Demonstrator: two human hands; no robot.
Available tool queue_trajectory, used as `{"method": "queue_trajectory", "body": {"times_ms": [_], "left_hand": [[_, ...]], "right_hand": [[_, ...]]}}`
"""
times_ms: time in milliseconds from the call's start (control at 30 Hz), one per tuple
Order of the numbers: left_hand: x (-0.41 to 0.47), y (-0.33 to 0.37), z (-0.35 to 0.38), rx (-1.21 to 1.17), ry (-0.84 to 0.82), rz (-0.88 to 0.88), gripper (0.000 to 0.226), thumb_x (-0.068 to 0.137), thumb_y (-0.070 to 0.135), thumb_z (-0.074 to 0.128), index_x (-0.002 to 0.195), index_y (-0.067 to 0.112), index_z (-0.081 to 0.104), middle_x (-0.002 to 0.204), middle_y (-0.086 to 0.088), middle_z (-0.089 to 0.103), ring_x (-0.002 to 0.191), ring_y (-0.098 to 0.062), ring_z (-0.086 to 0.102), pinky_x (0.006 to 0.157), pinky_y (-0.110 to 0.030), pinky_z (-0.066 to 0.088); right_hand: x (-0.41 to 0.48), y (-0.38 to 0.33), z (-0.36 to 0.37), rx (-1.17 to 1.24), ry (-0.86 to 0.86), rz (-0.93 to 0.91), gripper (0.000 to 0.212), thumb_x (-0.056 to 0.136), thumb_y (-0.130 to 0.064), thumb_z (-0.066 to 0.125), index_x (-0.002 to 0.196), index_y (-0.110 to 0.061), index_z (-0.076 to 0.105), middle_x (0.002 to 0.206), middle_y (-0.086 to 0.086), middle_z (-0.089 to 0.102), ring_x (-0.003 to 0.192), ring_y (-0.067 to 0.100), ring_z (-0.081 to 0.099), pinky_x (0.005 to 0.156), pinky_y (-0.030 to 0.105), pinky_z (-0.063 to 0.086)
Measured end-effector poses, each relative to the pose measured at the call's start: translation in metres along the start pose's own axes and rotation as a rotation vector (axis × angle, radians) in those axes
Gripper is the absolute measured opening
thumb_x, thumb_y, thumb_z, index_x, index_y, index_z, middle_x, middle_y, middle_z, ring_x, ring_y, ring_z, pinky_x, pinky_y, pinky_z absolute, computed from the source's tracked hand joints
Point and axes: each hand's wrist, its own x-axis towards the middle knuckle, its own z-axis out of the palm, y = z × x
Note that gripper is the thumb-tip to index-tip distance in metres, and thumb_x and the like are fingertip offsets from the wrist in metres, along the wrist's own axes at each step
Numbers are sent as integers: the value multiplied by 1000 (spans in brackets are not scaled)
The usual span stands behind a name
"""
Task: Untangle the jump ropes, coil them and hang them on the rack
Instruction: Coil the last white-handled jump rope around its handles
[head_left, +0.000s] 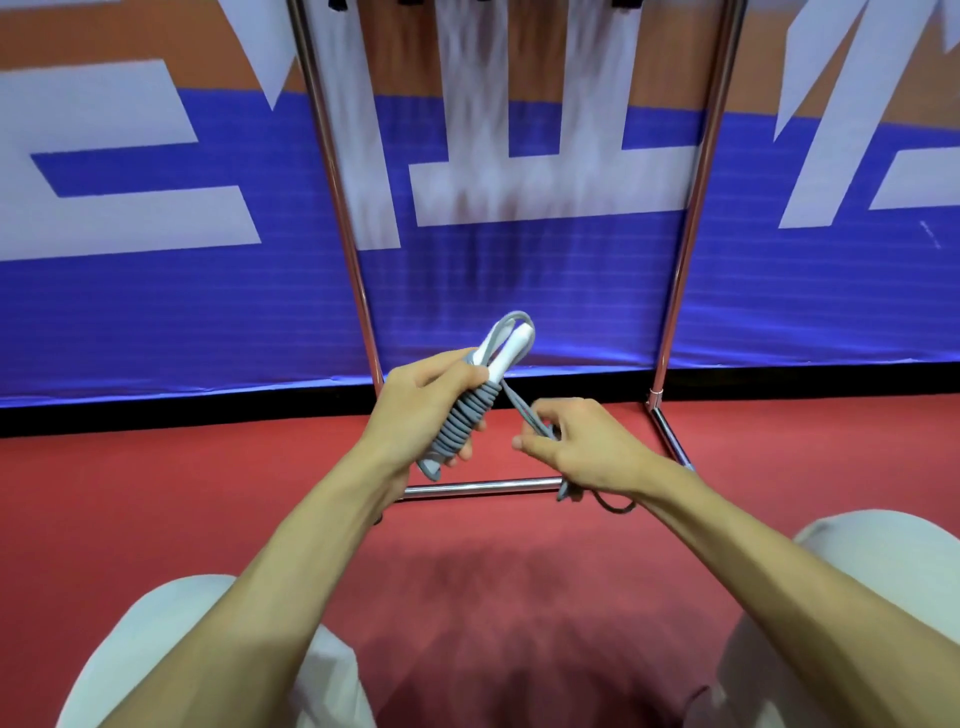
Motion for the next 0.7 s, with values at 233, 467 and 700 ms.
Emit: {"method": "queue_trajectory", "body": {"times_ms": [233, 467, 700], "left_hand": [[6, 1, -7, -63, 147, -121, 18, 87, 28, 63, 81, 13, 70, 62, -12, 64, 42, -23, 52, 46, -27, 41], [11, 0, -15, -147, 290, -115, 20, 87, 29, 64, 73, 15, 67, 62, -14, 61, 41, -22, 51, 41, -25, 41], [22, 1, -57, -40, 444, -13, 17, 89, 23, 62, 76, 12, 62, 67, -14, 52, 38, -21, 48, 35, -20, 39]], "right_hand": [[-3, -8, 5, 206, -173, 57, 22, 86, -7, 67, 78, -5, 46, 81, 22, 54, 59, 30, 63, 51, 46, 57], [-7, -10, 3, 269, -295, 65, 10, 83, -10, 71, 79, -2, 69, 85, 5, 71, 60, 14, 58, 43, 26, 47], [-14, -10, 19, -21, -187, -85, 26, 98, -18, 49, 73, -23, 56, 46, -9, 51, 45, 2, 43, 54, 14, 36]]}}
